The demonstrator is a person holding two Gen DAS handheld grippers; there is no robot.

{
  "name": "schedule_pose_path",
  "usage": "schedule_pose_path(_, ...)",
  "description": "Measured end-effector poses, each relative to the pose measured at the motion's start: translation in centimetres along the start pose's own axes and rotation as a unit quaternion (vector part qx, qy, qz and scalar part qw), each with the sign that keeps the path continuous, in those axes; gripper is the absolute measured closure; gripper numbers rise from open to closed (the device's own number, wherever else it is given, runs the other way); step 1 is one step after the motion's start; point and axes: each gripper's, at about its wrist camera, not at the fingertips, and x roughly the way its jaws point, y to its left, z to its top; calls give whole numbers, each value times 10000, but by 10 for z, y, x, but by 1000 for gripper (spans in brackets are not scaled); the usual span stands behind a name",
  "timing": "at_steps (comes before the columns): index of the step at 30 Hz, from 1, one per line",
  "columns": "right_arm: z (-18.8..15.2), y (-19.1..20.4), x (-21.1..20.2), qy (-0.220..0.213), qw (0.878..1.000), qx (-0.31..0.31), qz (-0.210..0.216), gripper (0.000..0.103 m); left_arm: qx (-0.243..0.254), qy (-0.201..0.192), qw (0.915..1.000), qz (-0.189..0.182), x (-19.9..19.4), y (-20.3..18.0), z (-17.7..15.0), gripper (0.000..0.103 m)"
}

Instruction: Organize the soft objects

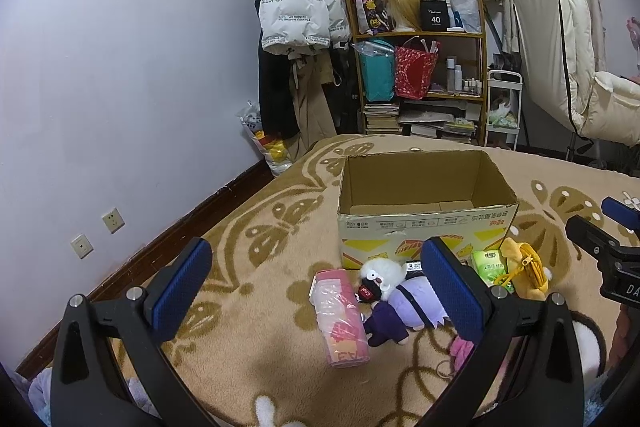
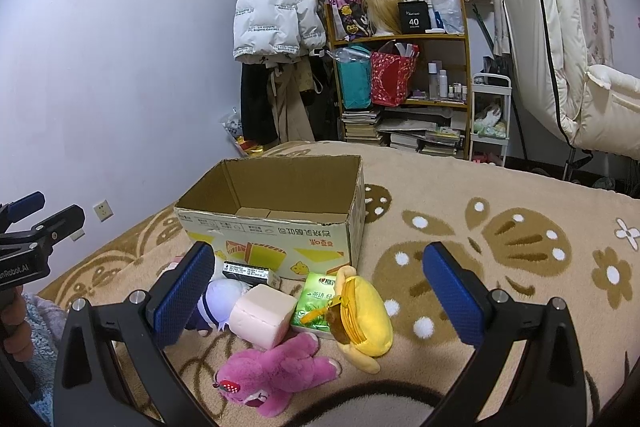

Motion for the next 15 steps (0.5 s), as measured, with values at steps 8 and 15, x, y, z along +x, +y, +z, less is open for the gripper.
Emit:
schedule_pose_path(8, 0, 0, 0, 9, 10000, -1, -12, 0, 0, 3, 10000, -10, 0, 0, 0, 0)
schedule_pose_path(15, 5, 1, -4, 21, 10000, -14, -1, 0, 4, 8, 10000, -5, 1, 0, -2, 0)
